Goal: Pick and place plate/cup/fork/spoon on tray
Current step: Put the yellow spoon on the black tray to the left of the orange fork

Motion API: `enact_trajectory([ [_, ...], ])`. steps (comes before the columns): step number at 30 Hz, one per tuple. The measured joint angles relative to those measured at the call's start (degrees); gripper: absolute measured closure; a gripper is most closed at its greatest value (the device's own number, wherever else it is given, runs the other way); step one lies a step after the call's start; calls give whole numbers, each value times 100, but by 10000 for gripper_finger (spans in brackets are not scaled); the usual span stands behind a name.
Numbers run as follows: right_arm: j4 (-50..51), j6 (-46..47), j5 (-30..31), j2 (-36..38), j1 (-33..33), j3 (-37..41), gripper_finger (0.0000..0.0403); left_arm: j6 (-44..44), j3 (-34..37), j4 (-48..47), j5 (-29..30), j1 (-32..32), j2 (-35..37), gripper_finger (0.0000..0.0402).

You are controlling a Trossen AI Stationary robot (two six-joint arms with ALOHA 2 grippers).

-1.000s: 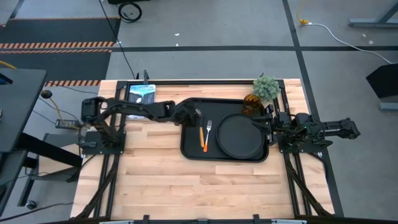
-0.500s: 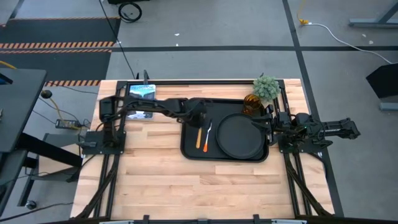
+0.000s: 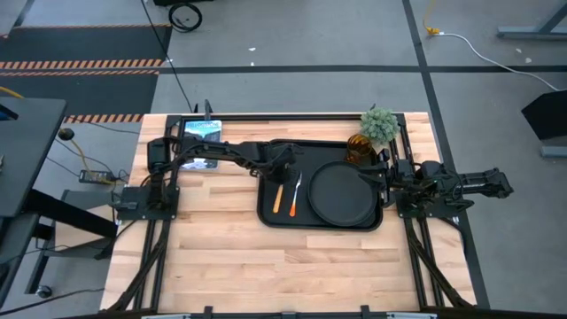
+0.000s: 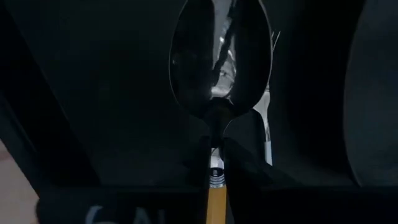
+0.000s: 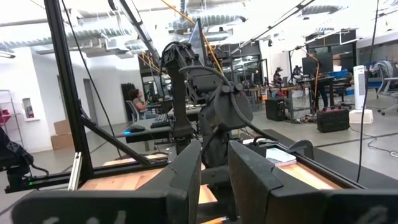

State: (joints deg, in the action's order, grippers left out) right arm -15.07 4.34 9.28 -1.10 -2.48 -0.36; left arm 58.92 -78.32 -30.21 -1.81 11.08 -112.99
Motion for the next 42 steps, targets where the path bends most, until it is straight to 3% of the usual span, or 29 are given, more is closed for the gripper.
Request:
enact_trajectory([
  [11,15,-2,2,0,-1,0,315,-20,0,-26,30,-1,0,315],
  [18,15,0,2,-2,0,0,315,-811,0,-151,-745,-60,0,313],
  [24,17,0,0,0,0,0,315,-1472,2,-481,-840,-323,0,323],
  [30,17,-1,2,0,0,0,315,-2199,2,-458,-460,-647,0,326],
  [38,17,-2,2,0,0,-2,315,-2571,2,-1213,-432,-911,0,326],
  [42,17,0,2,0,0,0,315,-2706,11,-1369,-51,-1049,-76,326],
])
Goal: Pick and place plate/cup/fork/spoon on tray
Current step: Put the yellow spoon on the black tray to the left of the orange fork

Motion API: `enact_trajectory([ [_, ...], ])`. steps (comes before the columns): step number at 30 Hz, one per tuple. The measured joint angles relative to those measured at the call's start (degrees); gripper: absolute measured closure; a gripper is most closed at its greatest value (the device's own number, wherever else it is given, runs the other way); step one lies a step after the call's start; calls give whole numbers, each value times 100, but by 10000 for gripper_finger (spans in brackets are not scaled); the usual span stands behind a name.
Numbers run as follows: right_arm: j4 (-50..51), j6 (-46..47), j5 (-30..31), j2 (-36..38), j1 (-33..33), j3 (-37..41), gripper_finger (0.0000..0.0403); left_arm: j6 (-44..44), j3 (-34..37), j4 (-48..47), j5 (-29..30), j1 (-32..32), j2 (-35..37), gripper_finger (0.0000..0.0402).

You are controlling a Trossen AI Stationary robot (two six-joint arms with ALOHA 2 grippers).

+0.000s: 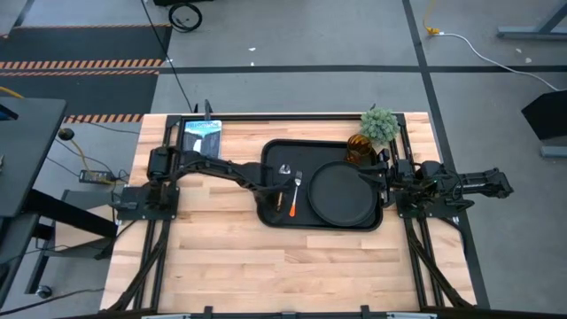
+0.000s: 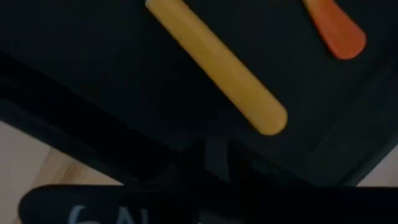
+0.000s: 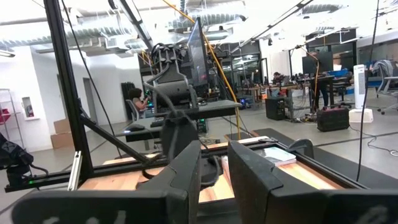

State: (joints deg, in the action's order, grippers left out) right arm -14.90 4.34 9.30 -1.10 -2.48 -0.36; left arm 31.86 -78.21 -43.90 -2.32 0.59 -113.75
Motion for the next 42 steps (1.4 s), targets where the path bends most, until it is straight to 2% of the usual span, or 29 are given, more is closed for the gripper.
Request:
enact_trajectory([
  [5,0,0,0,-1,0,0,315,-20,-5,105,233,-78,-46,326],
  [27,-1,0,0,-1,-1,0,315,57,-7,708,231,-84,-74,326],
  [42,0,-1,0,-1,-1,0,315,704,-7,657,248,-146,-74,332],
])
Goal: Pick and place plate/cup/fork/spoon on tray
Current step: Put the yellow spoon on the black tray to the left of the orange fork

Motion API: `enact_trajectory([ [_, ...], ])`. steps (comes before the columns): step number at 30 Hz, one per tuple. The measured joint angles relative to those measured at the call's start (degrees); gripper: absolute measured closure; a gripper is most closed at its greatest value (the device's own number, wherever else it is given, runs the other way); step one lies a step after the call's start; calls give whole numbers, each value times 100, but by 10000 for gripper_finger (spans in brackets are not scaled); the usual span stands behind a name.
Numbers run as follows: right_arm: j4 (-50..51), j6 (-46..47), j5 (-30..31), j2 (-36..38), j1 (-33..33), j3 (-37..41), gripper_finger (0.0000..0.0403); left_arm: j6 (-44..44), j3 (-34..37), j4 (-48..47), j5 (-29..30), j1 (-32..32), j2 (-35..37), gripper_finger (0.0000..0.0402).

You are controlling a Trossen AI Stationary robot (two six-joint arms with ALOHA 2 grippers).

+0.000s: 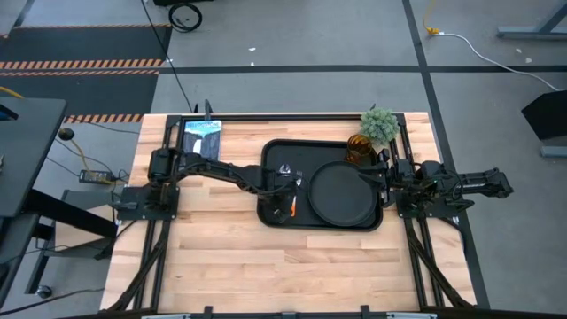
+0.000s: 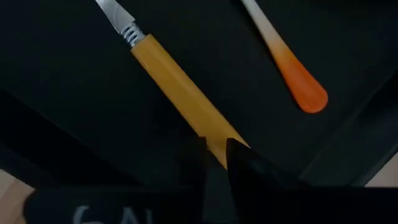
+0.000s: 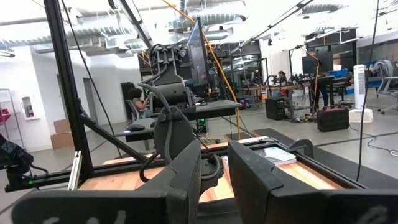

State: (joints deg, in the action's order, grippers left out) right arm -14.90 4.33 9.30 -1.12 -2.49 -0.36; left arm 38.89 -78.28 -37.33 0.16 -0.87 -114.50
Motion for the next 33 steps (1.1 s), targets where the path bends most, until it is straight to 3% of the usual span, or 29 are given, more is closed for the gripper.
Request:
enact_trajectory([
  [6,0,1,0,1,0,0,315,259,-107,-111,27,-197,0,359],
  [15,-2,1,0,1,-1,0,315,547,-430,-405,556,-428,0,375],
  [22,-1,0,0,1,0,0,315,602,-505,-558,566,-425,0,338],
  [33,-2,1,0,1,1,0,315,1605,-503,-609,584,-385,0,247],
])
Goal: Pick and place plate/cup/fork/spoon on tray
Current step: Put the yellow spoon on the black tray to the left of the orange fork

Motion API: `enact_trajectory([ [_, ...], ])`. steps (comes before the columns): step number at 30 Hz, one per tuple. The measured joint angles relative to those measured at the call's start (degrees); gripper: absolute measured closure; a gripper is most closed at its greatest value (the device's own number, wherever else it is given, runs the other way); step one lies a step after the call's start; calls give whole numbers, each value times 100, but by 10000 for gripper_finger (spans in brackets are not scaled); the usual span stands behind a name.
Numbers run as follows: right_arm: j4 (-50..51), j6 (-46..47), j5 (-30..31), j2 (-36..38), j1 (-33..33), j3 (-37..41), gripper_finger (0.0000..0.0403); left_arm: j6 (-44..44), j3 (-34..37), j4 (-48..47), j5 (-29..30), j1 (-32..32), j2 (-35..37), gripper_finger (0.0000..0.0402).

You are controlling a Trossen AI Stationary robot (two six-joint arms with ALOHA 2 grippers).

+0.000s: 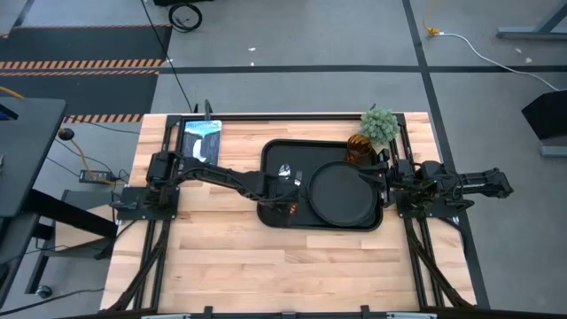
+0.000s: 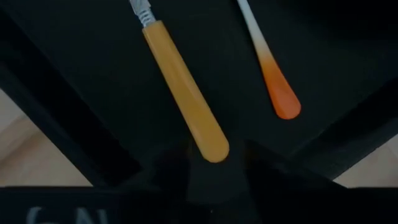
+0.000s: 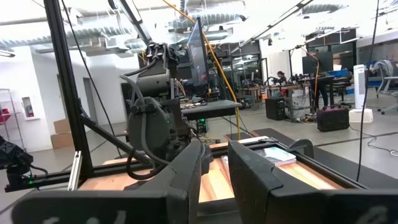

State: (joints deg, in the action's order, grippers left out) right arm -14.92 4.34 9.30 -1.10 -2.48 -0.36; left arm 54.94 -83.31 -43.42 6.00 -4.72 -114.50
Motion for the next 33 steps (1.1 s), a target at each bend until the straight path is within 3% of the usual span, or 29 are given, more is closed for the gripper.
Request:
enact_trajectory([
  [9,1,-1,0,-2,-1,0,315,40,11,55,-2,-14,-53,210],
  [33,-146,0,-1,-2,-1,0,315,-165,20,315,-341,6,-407,209],
])
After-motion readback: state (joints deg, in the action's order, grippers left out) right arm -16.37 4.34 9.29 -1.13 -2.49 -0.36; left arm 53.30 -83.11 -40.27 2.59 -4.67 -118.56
